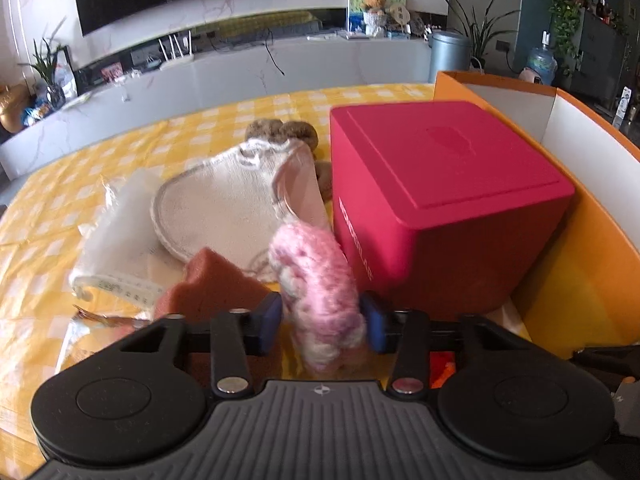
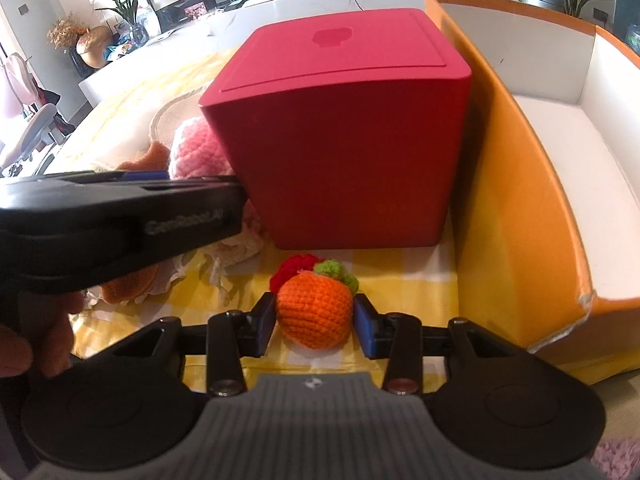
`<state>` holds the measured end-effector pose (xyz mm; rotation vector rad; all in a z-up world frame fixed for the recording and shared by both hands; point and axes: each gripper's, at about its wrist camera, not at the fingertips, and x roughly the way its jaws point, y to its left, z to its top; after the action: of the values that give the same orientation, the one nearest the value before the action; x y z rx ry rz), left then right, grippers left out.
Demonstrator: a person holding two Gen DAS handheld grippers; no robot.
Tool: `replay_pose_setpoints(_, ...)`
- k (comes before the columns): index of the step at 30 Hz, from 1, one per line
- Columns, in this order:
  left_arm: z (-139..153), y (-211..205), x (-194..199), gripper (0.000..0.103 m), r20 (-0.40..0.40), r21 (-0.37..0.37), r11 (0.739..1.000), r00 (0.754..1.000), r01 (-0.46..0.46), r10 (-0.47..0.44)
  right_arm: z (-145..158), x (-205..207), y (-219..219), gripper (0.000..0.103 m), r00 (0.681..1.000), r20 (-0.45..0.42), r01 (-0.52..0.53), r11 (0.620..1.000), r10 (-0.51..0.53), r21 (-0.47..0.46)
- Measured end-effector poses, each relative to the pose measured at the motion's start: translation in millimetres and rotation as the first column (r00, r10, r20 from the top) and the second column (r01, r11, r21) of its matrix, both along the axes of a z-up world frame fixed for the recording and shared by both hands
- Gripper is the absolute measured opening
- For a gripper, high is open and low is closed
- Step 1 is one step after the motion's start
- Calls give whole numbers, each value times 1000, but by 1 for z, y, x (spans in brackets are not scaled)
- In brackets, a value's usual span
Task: Organize soft objects
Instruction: 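Carry the pink toy and orange fruit with both tools over the orange box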
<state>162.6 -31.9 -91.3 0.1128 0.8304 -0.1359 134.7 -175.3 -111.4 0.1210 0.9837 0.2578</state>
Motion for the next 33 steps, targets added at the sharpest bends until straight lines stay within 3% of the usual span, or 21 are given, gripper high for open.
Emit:
replay_pose_setpoints(5,7,3,-10,27,28,3,1000,1000,11,-11,0,-1,-2,41,1000,9,0,1000,0,3)
replay_pose_setpoints(20,63,19,-74,27,78,-42,999,997,15,-12,24,-34,-5,41,987,151,-55,997,47,48)
replay_pose_setpoints(29,94,10,-109,27,144,-58,997,989,42,-33,64,-84,-14,41,942,324,-110,993,92,40)
replay_pose_setpoints(33,107,2,-118,27,173,-73,994,983,79,-66,82,-104,-25,41,928,367,-82,996,63,36)
